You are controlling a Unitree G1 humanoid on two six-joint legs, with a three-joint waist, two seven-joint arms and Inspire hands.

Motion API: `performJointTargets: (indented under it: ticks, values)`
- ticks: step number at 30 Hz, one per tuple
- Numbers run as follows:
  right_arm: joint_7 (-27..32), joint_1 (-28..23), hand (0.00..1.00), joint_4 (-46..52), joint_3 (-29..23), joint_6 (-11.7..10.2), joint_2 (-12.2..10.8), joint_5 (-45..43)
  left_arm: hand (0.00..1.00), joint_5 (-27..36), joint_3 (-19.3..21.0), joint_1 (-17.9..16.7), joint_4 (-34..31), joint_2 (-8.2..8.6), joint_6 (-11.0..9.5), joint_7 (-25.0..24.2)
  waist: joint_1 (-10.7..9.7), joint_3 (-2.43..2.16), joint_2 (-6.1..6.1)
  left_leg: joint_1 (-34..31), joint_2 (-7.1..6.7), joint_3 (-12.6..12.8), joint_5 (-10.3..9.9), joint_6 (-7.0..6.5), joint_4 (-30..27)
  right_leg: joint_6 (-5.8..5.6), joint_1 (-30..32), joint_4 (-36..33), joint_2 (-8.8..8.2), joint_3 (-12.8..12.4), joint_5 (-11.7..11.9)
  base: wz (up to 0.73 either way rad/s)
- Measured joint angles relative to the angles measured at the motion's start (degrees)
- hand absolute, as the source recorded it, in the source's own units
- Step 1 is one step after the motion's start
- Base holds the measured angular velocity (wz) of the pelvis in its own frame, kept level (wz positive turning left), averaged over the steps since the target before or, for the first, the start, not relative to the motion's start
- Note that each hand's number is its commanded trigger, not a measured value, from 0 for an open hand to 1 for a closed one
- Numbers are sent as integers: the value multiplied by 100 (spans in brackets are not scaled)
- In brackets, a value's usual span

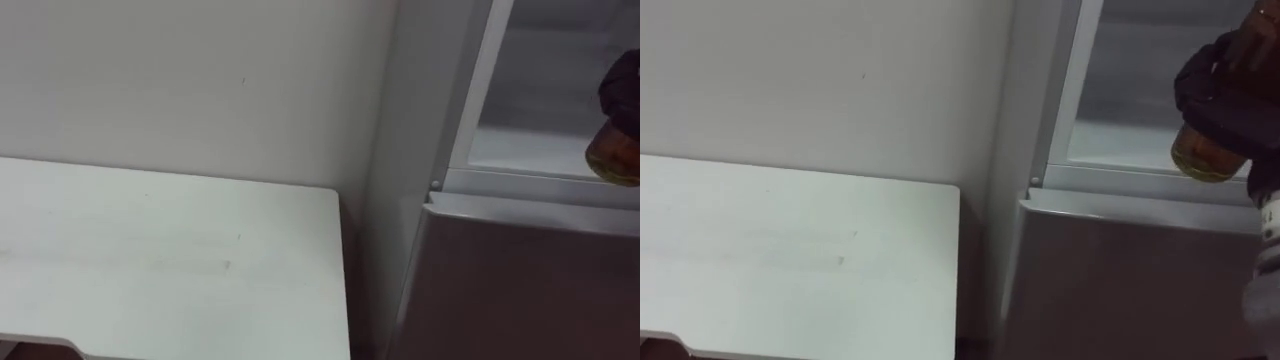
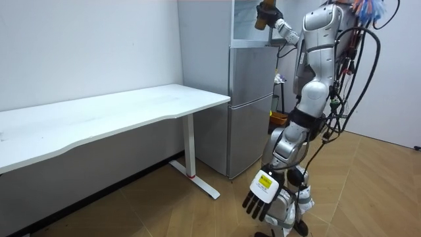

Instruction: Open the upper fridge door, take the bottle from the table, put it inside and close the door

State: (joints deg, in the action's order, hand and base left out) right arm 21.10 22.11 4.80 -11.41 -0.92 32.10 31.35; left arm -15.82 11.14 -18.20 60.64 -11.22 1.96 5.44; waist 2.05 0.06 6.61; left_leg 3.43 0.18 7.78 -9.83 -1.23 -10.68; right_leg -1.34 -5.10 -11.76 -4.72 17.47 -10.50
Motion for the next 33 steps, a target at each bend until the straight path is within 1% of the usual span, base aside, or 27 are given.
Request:
performJointTargets:
  ticks: [1,3,4,8,11,12,15,17,19,21,22,25,29,31,33]
  values:
    - [38,0,100,-20,2,0,1,0,0,-1,0,-20,4,-4,0,8,22,-11,0,-40,-1,-14,0,1,2,0,-6,-6,1,20,0,0]
    - [137,3,100,-71,10,0,1,4,0,-4,0,-37,9,-14,3,28,44,-14,6,-72,1,-10,2,4,0,2,14,-8,4,38,1,3]
    - [161,21,100,-210,19,0,1,45,0,-5,-2,-52,13,-19,6,37,101,-14,5,-69,6,-4,0,7,0,3,14,-6,9,34,2,0]
    - [321,51,100,-659,24,1,3,162,0,-4,-7,-68,13,-67,3,37,185,-9,22,-85,9,-33,-2,11,7,4,13,-5,5,91,3,5]
    - [467,53,100,-837,28,23,3,221,0,-14,26,-188,3,-83,2,26,270,-9,25,-116,5,-66,-2,11,6,4,15,-5,-6,133,2,4]
    - [549,81,100,-928,28,23,4,214,0,-16,112,-229,3,-79,3,-4,278,-8,38,-136,-2,-91,-2,11,-3,4,16,-4,-5,143,2,8]
    - [761,371,100,-1349,28,29,4,191,0,-17,262,-284,-5,-80,9,-99,280,-14,72,-229,-6,-159,-2,11,-39,4,51,0,-6,190,2,10]
    - [865,492,100,-1507,31,32,25,192,0,-13,265,-292,-8,-80,14,-120,294,-23,85,-258,-3,-167,-2,11,-67,4,73,-1,-5,210,2,7]
    - [1024,618,100,-1713,188,33,131,191,0,-6,264,-290,-75,-88,31,-121,307,-37,118,-332,-1,-182,0,14,-102,7,100,-3,-4,258,4,9]
    - [1080,666,100,-1802,341,44,245,192,0,-5,264,-281,-205,-112,34,-121,307,-34,158,-400,0,-218,4,18,-107,12,135,-2,-4,307,7,11]
    - [1081,668,100,-1804,363,78,270,194,0,-6,264,-284,-286,-138,32,-120,309,-27,189,-417,2,-233,6,21,-110,12,141,1,-2,321,7,9]
    - [1146,760,100,-1852,403,104,290,200,0,-4,264,-280,-395,-195,25,-114,324,-45,244,-479,-2,-286,5,22,-141,12,170,8,-2,380,8,9]
    - [1336,1204,100,-2295,409,104,317,212,0,-8,264,-281,-456,-236,26,-113,349,-44,250,-569,-2,-330,5,21,-219,20,218,7,-3,424,14,7]
    - [1403,1350,100,-2634,437,104,456,215,0,-7,264,-288,-517,-262,27,-114,440,-42,247,-573,-2,-372,6,22,-226,20,218,8,-3,458,14,8]
    - [1488,1379,100,-2766,536,104,582,224,0,-8,264,-294,-537,-264,30,-114,476,-34,236,-584,-1,-390,6,23,-227,20,218,8,-2,473,14,5]
